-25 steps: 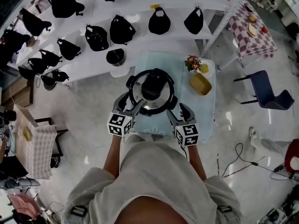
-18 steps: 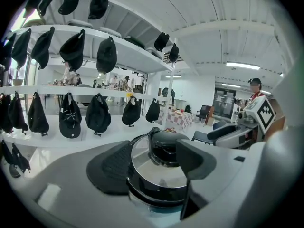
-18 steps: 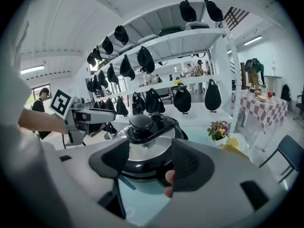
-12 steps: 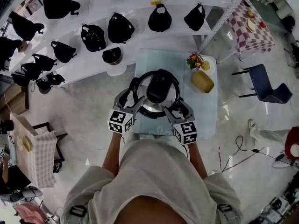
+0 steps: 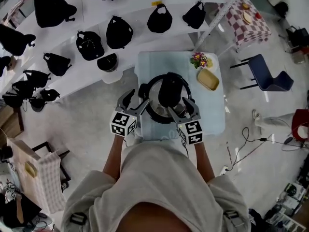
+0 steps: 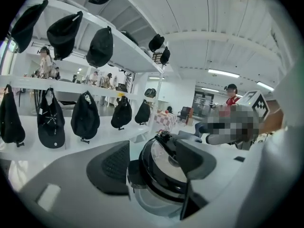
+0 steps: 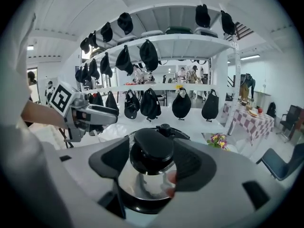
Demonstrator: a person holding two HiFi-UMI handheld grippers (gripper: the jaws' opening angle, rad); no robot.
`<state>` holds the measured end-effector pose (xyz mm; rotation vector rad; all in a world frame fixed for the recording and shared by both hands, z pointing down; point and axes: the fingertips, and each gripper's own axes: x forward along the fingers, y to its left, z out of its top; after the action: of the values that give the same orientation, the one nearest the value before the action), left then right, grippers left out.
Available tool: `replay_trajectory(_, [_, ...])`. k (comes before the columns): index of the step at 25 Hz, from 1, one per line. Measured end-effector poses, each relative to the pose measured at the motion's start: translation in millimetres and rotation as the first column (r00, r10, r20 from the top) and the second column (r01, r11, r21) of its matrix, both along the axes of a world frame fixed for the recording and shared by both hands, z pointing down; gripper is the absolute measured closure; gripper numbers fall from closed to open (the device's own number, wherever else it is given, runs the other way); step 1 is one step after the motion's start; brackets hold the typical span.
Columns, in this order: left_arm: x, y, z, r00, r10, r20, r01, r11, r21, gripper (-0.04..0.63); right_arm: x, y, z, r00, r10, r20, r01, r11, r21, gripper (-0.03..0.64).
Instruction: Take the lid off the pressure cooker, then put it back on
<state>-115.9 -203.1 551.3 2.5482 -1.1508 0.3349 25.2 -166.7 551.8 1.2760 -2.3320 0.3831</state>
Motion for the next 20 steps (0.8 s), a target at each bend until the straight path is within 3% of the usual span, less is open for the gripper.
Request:
replay_trajectory(4, [-5, -6, -2, 1.000, 0.014, -0.019, -0.014, 1.000, 0.006, 0.310, -7, -7, -1, 0.998, -0.040, -0.052, 0.039, 0.999, -0.007, 0.345])
replay_trajectory(10, [-5, -4, 0, 0.999, 0.014, -0.042, -0.014, 1.000, 0.003, 0.310, -18, -9, 12, 0.957, -0.233, -0.175, 0.219, 0.971, -0.092, 0.338])
replay_trajectory(14, [-5, 0, 2, 0.999, 0.003, -0.051, -0.003, 1.000, -0.001, 0.310, -19, -9, 17, 0.876, -0.381, -0.295, 0.346, 0.924, -0.164, 0.334])
replay_trajectory(20, [-9, 6, 3, 0.998, -0.020, -0.053, 0.020, 1.000, -0.011, 0.310, -24, -15, 21, 0.704, -0.572, -0.421, 0.505, 0.820, -0.269, 0.333])
